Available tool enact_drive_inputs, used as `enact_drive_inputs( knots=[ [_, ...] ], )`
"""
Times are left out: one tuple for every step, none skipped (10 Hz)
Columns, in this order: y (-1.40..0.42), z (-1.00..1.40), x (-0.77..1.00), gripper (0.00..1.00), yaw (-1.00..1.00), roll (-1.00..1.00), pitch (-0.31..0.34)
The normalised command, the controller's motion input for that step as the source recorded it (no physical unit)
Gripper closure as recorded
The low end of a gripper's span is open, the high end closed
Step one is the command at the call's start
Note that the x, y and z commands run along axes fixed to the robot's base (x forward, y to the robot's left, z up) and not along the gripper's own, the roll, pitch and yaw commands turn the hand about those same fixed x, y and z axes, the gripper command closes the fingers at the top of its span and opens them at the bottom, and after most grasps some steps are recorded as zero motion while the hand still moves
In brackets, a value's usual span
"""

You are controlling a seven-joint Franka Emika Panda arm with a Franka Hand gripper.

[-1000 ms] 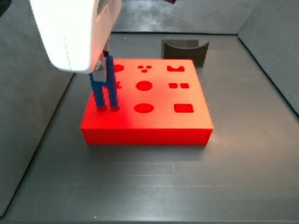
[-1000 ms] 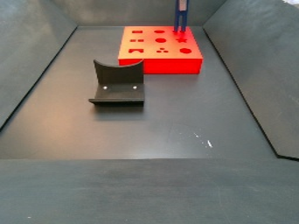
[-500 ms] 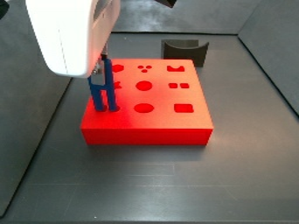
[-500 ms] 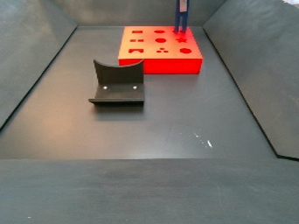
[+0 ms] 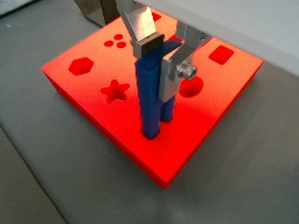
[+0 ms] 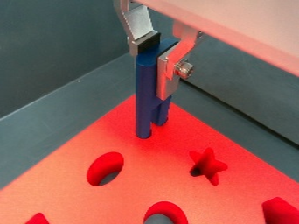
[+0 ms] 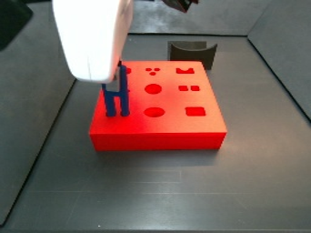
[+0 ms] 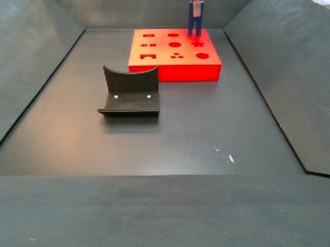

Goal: Insert the square-circle object.

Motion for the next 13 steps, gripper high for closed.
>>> enact_drive_inputs(
  knots=[
    [0.0,-0.29,-0.02,1.0,0.01,0.01,-0.014],
    [0.0,-0.39,-0.2,1.0,0.0,0.07,-0.007],
    [0.0,-0.39,-0.34,1.0,0.0,0.07,-0.007],
    [0.0,-0.33,-0.2,1.0,0.0,0.04,-0.011],
    [0.0,-0.31,0.0,1.0,0.08,0.0,-0.034],
    [0.0,-0.4,0.16,1.0,0.08,-0.03,-0.043],
    [0.0,-0.46,0.18,1.0,0.05,0.0,-0.054],
    [-0.06,-0.39,0.17,1.0,0.01,0.19,0.0],
    [-0.18,-0.29,0.07,1.0,0.03,0.37,0.074],
    [-0.27,-0.24,0.0,1.0,0.07,0.44,0.083],
    [-0.28,-0.32,0.0,1.0,0.09,0.45,0.06],
    [-0.12,-0.51,0.02,1.0,0.0,0.3,0.027],
    [-0.02,-0.5,0.0,1.0,0.0,0.19,0.026]
  ],
)
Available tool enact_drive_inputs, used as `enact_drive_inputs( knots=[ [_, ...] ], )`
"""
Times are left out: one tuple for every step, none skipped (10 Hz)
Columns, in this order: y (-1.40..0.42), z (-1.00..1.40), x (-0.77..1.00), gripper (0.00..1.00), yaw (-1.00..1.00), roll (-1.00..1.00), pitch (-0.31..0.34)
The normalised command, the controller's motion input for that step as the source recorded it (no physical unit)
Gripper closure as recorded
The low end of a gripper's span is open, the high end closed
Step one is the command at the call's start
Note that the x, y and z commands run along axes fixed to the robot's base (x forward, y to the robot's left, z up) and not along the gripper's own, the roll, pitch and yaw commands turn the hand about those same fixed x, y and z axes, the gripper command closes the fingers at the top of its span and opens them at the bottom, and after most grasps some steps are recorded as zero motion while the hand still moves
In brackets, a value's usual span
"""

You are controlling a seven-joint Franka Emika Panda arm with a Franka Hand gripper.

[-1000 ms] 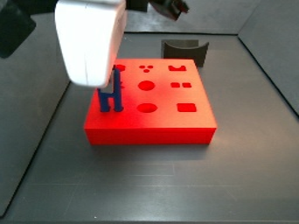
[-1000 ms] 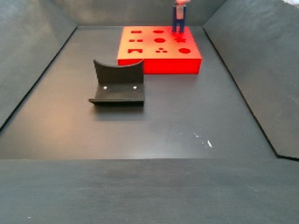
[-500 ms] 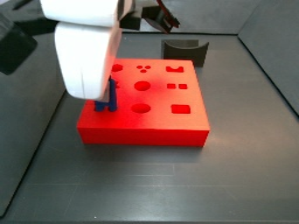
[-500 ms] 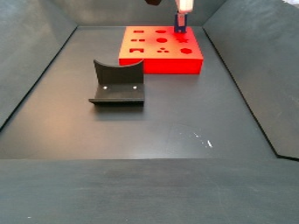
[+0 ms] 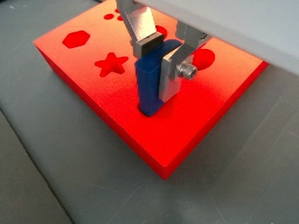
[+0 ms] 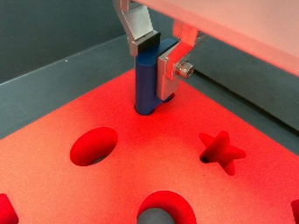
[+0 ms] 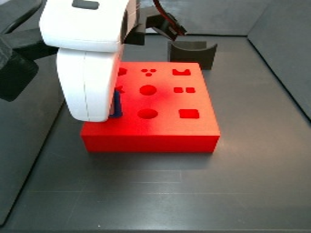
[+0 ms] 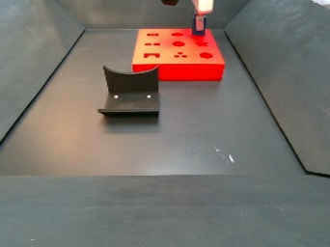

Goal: Insert the square-circle object.

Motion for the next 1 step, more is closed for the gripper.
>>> enact_drive_inputs(
  knots=[
    [0.0,0.0,0.0,1.0,0.0,0.0,0.0]
  ],
)
